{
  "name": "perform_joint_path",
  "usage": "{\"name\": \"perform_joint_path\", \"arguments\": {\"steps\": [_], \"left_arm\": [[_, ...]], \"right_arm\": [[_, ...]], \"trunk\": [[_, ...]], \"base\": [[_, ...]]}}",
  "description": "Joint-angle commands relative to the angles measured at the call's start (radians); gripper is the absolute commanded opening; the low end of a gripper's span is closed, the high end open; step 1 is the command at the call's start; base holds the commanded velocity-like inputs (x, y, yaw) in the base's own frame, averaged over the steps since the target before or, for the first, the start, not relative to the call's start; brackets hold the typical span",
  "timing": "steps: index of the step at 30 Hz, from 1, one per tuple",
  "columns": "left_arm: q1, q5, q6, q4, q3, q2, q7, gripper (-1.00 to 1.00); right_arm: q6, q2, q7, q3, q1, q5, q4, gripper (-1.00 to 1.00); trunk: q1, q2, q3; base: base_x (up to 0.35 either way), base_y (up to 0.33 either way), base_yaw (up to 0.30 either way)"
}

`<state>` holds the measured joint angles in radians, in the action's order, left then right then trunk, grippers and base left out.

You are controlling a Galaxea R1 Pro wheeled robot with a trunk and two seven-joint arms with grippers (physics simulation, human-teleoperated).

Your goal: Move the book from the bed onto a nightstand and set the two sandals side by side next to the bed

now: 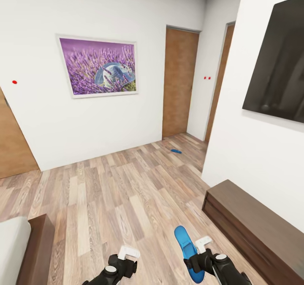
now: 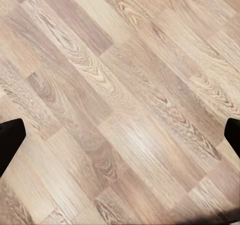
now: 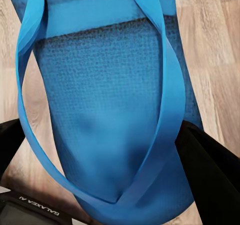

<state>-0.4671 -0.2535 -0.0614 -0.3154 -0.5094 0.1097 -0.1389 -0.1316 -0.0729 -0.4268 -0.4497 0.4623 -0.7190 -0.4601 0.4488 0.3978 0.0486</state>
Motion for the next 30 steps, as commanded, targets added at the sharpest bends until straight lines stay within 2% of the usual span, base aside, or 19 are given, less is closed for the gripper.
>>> {"name": "perform_joint_path", "arguments": {"steps": [1, 22, 30], "left_arm": [[-0.001, -0.009, -0.005, -0.002, -0.009, -0.001, -0.007, 1.0], [-0.001, -0.01, -0.005, -0.002, -0.012, -0.001, -0.007, 1.0], [-0.001, -0.01, -0.005, -0.002, -0.013, -0.001, -0.007, 1.0]], "right_arm": [[-0.005, -0.001, -0.009, -0.009, 0.001, -0.005, -0.003, -1.0], [-0.005, -0.004, -0.01, -0.007, 0.001, -0.005, -0.004, -1.0], [-0.006, -0.005, -0.01, -0.007, 0.001, -0.005, -0.003, -1.0]], "trunk": [[0.001, 0.002, 0.002], [0.001, 0.002, 0.002], [0.001, 0.002, 0.003]], "base": [[0.346, 0.117, 0.0], [0.347, 0.114, 0.002], [0.347, 0.114, 0.128]]}}
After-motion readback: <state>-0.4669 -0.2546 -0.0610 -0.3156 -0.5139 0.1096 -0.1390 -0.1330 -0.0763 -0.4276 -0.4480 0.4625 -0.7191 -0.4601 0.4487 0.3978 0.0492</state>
